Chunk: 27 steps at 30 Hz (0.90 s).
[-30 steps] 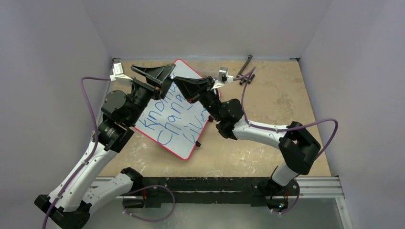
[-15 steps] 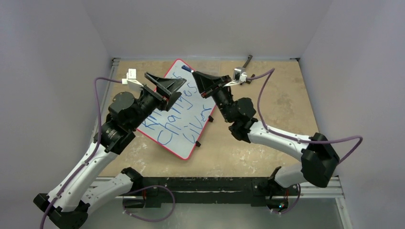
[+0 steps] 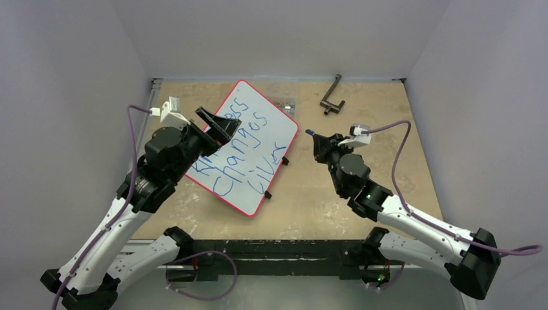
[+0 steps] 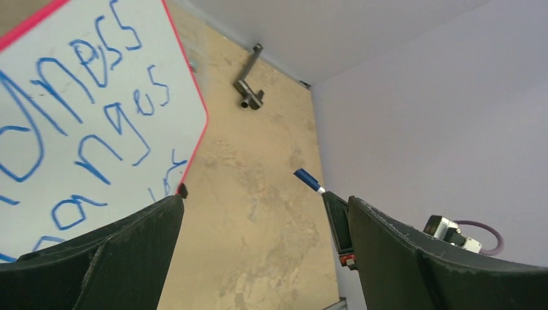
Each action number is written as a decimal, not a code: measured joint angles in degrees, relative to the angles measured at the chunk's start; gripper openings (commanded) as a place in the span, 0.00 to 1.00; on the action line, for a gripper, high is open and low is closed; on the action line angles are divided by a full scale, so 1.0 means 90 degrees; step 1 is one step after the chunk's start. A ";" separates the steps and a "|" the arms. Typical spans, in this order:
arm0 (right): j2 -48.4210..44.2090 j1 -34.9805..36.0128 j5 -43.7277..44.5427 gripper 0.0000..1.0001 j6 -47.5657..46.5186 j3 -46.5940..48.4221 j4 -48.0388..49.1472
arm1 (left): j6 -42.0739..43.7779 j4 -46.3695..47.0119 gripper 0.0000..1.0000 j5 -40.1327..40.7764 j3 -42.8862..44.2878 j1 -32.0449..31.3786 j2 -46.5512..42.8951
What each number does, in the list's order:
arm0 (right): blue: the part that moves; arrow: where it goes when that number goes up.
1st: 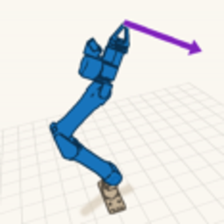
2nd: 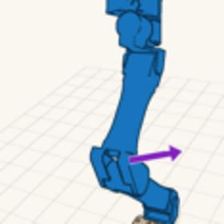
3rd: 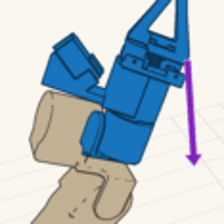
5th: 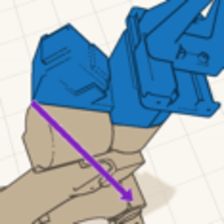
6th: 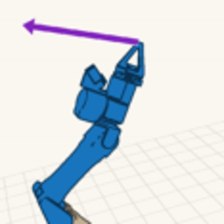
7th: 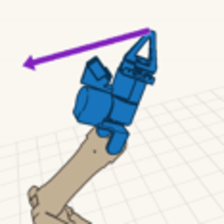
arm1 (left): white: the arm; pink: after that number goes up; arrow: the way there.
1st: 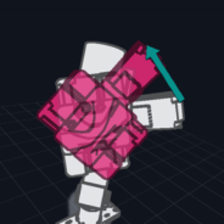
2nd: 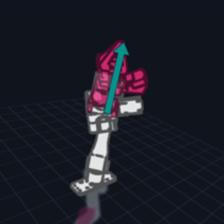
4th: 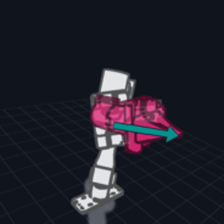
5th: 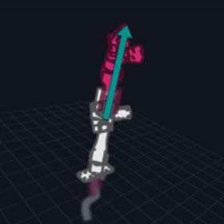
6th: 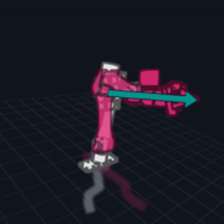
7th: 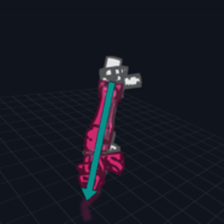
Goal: Write a sentence on the whiteboard
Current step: Place the whiteboard marker at the center of the board.
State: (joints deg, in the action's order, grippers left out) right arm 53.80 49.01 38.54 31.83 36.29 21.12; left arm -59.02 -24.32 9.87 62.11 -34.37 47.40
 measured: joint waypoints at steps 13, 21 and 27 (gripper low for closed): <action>0.0998 -0.0117 0.0544 0.00 0.0845 0.0389 -0.3529 | 0.1940 -0.1277 1.00 0.1775 0.0153 0.0005 -0.0549; 0.3101 -0.0121 0.0330 0.00 0.0964 0.1270 -0.4464 | 0.2475 -0.1749 1.00 0.2290 0.0304 0.0073 -0.0663; 0.3956 -0.0129 0.0274 0.00 0.0913 0.1566 -0.4170 | 0.2608 -0.1897 1.00 0.2310 0.0301 0.0109 -0.0692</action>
State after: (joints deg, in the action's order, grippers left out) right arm 89.41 47.86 41.01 40.05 50.39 -16.40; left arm -35.55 -41.39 30.65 64.82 -33.39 41.17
